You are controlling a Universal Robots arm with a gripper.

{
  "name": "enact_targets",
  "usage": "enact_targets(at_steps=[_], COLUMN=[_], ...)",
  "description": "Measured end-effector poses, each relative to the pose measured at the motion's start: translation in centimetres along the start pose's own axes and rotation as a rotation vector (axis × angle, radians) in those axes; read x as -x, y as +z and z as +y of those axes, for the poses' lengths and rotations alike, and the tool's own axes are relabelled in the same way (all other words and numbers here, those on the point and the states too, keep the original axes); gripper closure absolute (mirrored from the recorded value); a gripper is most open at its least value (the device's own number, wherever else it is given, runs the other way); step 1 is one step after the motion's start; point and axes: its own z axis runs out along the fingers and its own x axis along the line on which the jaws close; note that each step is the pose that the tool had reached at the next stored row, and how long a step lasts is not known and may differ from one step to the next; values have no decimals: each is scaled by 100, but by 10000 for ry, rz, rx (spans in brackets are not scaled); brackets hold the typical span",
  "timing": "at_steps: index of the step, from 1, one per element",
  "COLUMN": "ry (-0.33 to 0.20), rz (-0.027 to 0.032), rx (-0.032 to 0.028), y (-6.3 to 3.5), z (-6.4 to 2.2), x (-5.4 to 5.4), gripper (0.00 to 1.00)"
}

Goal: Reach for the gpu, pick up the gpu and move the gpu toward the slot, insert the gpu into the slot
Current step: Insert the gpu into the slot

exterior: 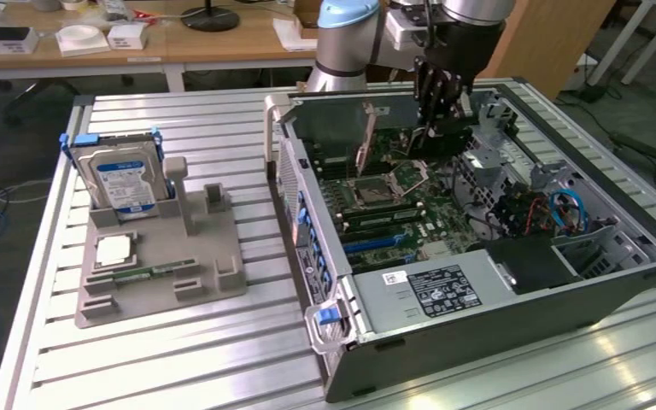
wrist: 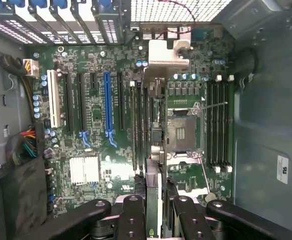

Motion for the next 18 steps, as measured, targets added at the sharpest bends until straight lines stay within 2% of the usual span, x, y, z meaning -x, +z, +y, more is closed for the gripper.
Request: enact_targets(at_steps=[9, 18], ry=[-1, -3], rz=[0, 1], rx=[0, 13], y=[71, 227], z=[128, 156], x=[-24, -87], gripper=[74, 74])
